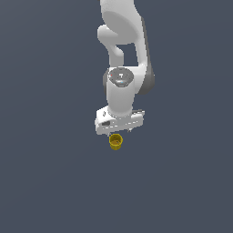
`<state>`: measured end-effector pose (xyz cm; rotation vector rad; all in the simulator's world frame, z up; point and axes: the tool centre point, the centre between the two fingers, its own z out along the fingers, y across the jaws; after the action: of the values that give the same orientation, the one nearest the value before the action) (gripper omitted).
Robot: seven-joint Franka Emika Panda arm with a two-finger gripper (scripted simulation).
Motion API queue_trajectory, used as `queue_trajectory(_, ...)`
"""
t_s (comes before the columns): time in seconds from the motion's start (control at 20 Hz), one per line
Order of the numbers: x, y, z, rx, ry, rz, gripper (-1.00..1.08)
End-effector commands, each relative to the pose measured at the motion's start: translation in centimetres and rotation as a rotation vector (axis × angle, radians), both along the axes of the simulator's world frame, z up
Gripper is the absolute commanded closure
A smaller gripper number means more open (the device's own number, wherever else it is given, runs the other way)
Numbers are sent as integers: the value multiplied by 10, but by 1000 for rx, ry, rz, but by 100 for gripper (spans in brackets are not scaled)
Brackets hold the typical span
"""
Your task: Pick up the object and move it to a goal position.
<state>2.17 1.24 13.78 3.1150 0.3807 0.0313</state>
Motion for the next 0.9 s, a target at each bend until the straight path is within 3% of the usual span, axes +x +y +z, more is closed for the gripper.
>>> queue_trajectory(0.0, 1, -4, -10, -1, 5, 55, -92)
queue_trajectory(0.45, 2, -14, -35, -2, 17, 187, -92)
queue_trajectory(0.85, 2, -16, -41, -1, 20, 214, -92)
